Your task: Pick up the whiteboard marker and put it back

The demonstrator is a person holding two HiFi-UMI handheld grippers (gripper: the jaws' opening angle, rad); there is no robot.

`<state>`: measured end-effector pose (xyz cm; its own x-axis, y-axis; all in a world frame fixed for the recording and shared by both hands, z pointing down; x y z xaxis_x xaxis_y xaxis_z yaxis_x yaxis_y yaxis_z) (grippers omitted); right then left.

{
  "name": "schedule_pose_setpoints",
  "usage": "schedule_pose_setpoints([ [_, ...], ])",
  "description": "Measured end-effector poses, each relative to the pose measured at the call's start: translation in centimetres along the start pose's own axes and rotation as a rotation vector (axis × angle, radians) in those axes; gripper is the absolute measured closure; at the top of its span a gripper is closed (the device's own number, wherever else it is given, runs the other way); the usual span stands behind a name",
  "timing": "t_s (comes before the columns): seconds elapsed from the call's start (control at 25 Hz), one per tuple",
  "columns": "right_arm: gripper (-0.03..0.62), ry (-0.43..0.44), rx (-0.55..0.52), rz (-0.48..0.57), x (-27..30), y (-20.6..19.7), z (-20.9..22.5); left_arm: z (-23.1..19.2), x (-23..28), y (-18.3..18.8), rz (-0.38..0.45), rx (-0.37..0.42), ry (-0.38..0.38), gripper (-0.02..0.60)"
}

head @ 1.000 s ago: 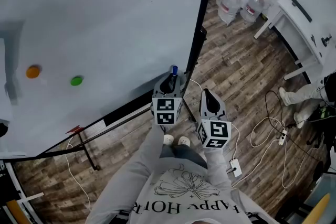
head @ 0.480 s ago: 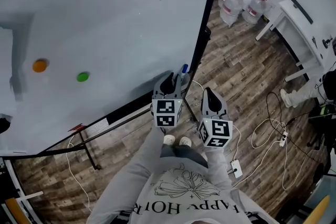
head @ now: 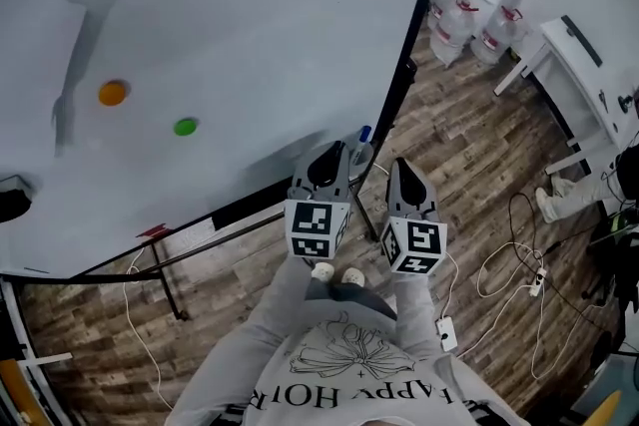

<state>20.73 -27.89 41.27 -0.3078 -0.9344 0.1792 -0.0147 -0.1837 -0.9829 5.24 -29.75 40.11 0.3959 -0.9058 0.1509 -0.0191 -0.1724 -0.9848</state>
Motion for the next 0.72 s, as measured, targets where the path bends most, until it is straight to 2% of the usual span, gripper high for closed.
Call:
schedule_pose_setpoints([
  [0.48,0.589,0.051,-0.006,0.059,0.1,2.1,-1.8,-1.3,-3.9,0.9,0.024,0.013,0.105,0.575],
  [0.72,0.589,0.071,-0.015,0.071,0.0,2.6,-2.5,-1.5,-4.9,0.9,0.021,0.013,0.127,0.577],
])
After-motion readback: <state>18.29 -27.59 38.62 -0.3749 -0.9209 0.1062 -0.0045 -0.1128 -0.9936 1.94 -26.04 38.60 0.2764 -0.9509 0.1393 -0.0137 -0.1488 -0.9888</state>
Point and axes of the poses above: the fingertips, and each gripper's own axes: x forward along the fingers, z to its right, y out of its top, the point moved 7 cm from there along -x, backward along the fingers, and after that the axes turned 1 degree about y, right-handed, at the moved point
